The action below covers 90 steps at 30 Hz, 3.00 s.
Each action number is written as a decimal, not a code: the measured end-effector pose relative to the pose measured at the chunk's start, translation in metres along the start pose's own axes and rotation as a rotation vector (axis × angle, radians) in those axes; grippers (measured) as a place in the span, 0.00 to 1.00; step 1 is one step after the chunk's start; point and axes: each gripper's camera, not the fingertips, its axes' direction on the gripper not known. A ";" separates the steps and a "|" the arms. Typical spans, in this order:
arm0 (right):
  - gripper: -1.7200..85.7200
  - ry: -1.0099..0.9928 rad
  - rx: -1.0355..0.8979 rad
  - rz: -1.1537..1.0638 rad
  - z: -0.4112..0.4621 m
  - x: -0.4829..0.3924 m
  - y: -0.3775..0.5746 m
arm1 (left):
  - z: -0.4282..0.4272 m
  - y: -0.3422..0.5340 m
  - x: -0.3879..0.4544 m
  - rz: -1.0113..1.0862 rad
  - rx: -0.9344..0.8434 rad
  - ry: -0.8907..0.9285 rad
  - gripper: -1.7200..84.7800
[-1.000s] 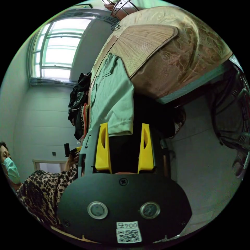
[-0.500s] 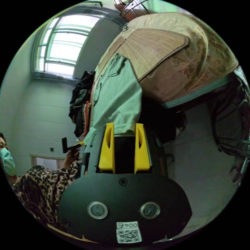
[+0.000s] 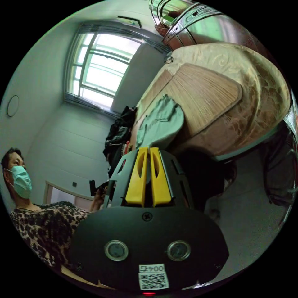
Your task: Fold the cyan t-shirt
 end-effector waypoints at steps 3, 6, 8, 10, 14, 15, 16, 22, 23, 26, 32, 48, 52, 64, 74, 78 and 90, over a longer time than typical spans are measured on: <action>0.02 -0.069 0.015 -0.046 0.010 -0.016 -0.038 | -0.021 -0.029 -0.033 -0.100 0.125 0.196 0.03; 0.02 -0.094 0.020 -0.091 0.029 -0.037 -0.090 | -0.026 -0.083 -0.043 -0.096 0.160 0.221 0.03; 0.02 -0.065 0.018 -0.133 0.050 -0.058 -0.138 | -0.025 -0.123 -0.044 -0.069 0.154 0.195 0.03; 0.02 -0.023 0.011 -0.162 0.069 -0.071 -0.177 | -0.020 -0.181 -0.049 -0.047 0.140 0.144 0.03; 0.02 0.048 -0.027 -0.200 0.128 -0.087 -0.268 | -0.003 -0.261 -0.074 -0.084 0.132 0.152 0.03; 0.02 0.061 -0.036 -0.203 0.138 -0.087 -0.280 | 0.005 -0.286 -0.085 -0.101 0.123 0.157 0.03; 0.02 0.094 -0.051 -0.209 0.160 -0.086 -0.303 | 0.010 -0.298 -0.090 -0.108 0.118 0.153 0.03; 0.03 0.189 -0.141 -0.167 0.276 -0.044 -0.386 | 0.078 -0.385 -0.149 -0.183 0.029 0.068 0.04; 0.04 0.219 -0.167 -0.151 0.299 -0.032 -0.395 | 0.094 -0.395 -0.162 -0.201 0.003 0.043 0.04; 0.07 0.295 -0.215 -0.101 0.345 -0.002 -0.406 | 0.131 -0.405 -0.195 -0.263 -0.035 -0.003 0.05; 0.26 0.400 -0.087 -0.148 0.334 -0.005 -0.399 | 0.129 -0.378 -0.232 -0.394 0.156 -0.046 0.11; 0.12 0.213 0.347 -0.711 0.149 -0.187 -0.022 | 0.074 -0.028 0.087 0.348 0.507 -0.207 0.07; 0.25 0.152 0.265 -0.656 0.153 -0.176 -0.006 | 0.102 0.004 0.096 0.361 0.429 -0.368 0.08; 0.26 0.321 -0.010 -0.497 0.201 -0.098 -0.085 | 0.191 -0.024 0.030 0.319 0.154 -0.558 0.13; 0.28 0.458 -0.151 -0.357 0.268 -0.025 -0.145 | 0.264 -0.053 0.014 0.358 -0.058 -0.622 0.18; 0.28 0.500 -0.190 -0.350 0.289 -0.013 -0.157 | 0.268 -0.057 0.012 0.346 -0.066 -0.609 0.18; 0.05 0.510 -0.276 -0.332 0.297 -0.016 -0.140 | 0.271 -0.058 0.019 0.303 -0.039 -0.575 0.05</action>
